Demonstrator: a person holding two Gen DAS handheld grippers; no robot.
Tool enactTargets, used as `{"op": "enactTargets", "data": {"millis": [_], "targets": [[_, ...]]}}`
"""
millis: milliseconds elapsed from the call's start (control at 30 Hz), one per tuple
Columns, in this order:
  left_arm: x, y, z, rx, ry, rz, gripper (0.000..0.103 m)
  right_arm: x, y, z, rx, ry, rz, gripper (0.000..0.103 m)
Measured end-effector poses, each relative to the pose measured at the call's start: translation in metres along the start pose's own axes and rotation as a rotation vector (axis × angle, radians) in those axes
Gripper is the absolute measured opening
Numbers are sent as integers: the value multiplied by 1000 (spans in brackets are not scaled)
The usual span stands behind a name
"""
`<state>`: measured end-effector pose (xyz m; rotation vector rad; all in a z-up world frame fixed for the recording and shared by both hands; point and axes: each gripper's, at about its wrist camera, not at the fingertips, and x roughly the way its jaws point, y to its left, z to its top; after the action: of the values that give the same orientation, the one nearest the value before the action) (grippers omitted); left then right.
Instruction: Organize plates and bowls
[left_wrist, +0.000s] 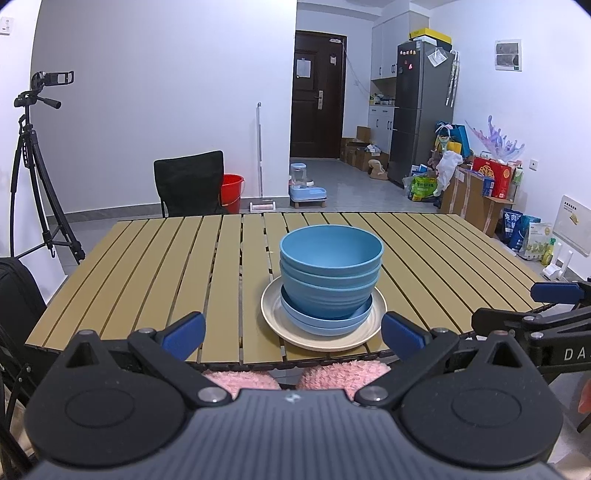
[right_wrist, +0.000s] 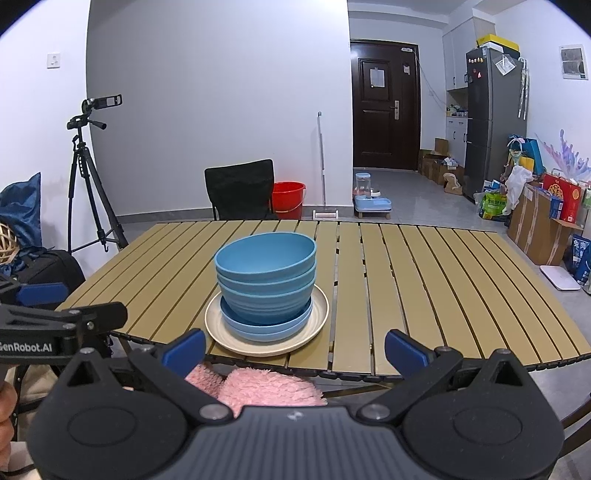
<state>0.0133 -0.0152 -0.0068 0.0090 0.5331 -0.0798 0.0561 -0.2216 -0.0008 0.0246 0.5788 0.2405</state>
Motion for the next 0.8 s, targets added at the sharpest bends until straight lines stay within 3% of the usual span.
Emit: {"op": "enactTargets", "data": {"millis": [800], "targets": [[-4, 0, -1, 0, -9, -6, 103, -1, 1, 0, -2, -3, 0, 103]]}}
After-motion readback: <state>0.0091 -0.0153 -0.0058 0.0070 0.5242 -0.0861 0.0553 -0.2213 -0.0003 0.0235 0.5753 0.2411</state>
